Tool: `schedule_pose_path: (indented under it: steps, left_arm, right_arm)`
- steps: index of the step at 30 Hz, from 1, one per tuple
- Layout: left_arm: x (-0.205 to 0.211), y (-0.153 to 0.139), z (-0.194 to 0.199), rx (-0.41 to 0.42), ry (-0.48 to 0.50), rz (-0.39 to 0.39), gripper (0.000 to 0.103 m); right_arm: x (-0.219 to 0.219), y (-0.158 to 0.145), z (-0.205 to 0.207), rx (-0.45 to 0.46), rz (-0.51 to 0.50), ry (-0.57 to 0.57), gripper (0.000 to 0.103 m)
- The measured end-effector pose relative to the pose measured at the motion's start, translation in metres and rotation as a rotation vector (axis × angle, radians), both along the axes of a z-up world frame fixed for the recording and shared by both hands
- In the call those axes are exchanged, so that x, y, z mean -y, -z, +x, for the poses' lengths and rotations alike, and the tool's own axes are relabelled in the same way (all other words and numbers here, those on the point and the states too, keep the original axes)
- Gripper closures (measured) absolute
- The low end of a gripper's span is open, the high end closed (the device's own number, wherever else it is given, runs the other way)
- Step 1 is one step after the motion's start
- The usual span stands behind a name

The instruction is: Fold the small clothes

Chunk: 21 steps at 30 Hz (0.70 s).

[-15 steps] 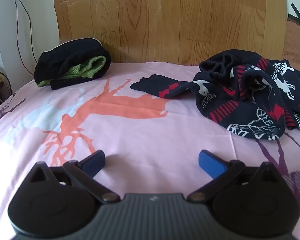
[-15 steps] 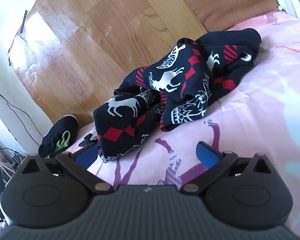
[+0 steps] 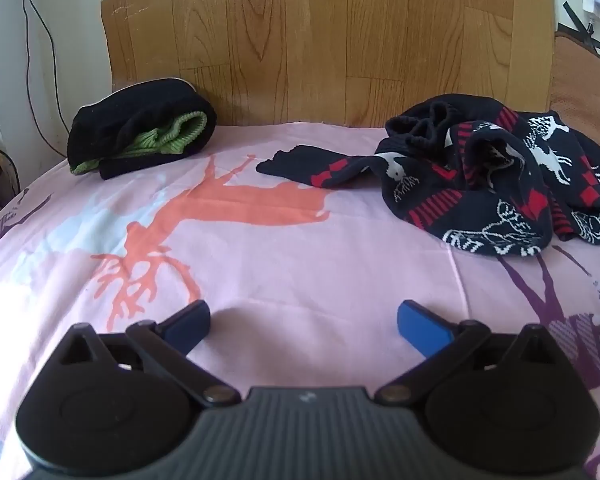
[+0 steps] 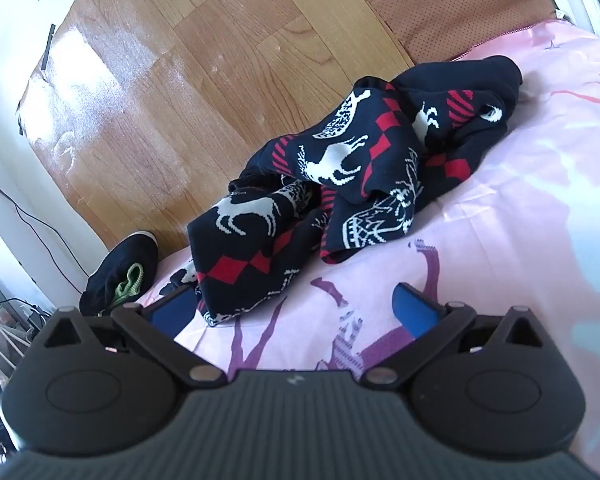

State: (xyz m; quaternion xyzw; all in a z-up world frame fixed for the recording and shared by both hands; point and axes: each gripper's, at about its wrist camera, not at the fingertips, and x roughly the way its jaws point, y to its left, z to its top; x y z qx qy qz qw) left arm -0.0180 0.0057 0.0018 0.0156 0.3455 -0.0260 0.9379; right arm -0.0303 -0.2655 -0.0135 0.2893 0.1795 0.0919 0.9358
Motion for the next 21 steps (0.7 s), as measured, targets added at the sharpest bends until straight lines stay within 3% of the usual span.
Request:
schedule_pose_path:
  steps: [21]
  left_arm:
    - [-0.0006,-0.0003,-0.0023,-0.001,0.016,-0.009,0.000]
  right_arm:
    - [0.0008,-0.0001,-0.0006,0.001,0.002,-0.001,0.000]
